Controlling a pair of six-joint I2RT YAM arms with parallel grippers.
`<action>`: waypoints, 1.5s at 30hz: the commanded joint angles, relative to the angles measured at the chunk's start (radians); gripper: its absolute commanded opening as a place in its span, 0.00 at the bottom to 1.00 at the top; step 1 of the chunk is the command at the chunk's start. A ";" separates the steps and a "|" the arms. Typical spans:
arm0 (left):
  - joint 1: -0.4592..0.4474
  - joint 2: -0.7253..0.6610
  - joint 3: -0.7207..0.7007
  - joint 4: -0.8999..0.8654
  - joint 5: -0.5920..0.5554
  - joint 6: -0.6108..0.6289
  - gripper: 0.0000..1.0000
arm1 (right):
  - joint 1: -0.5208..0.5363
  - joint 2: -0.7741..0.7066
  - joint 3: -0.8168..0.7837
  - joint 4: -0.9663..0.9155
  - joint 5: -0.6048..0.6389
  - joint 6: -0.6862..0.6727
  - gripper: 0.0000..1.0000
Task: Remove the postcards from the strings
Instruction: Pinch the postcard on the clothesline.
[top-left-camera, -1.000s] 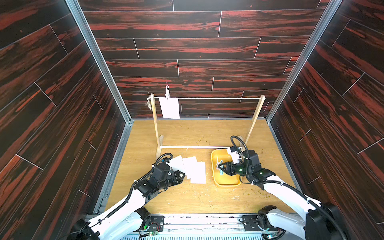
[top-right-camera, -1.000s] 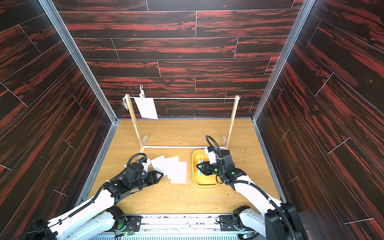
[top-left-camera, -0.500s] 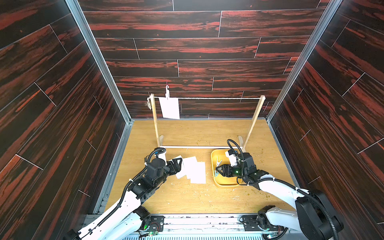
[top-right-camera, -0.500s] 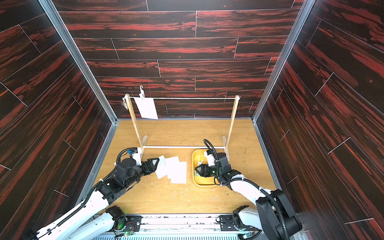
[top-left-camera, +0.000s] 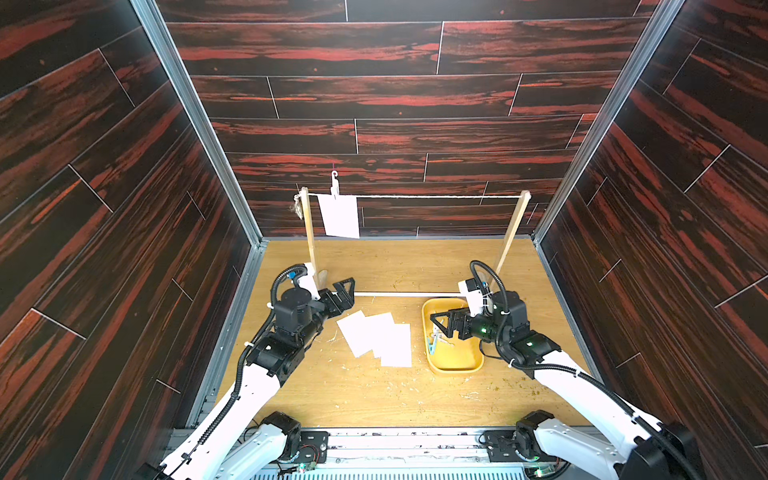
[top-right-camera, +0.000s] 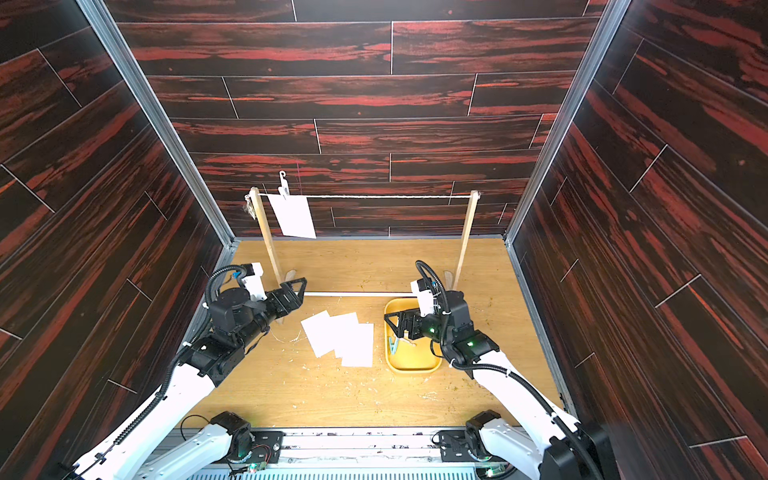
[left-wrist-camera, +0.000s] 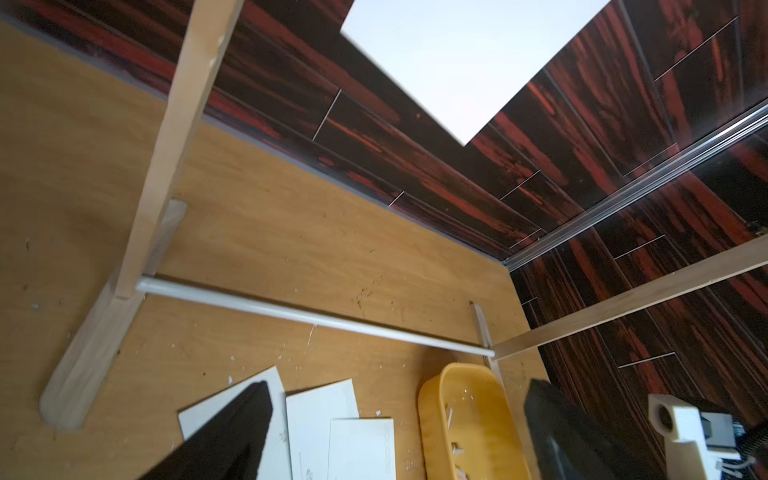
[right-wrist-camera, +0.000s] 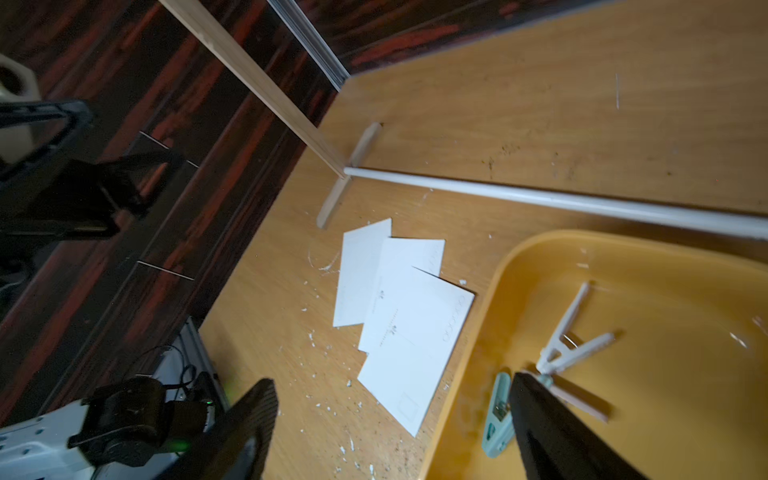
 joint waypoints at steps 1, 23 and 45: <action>0.028 0.036 0.060 0.073 0.047 0.016 1.00 | 0.008 -0.011 0.062 -0.040 -0.070 -0.014 0.96; 0.104 0.489 -0.015 1.136 0.093 -0.188 1.00 | 0.021 -0.007 0.278 0.025 -0.289 0.021 0.99; 0.116 0.670 0.043 1.419 0.202 -0.266 0.84 | 0.028 0.006 0.324 0.018 -0.318 -0.004 0.97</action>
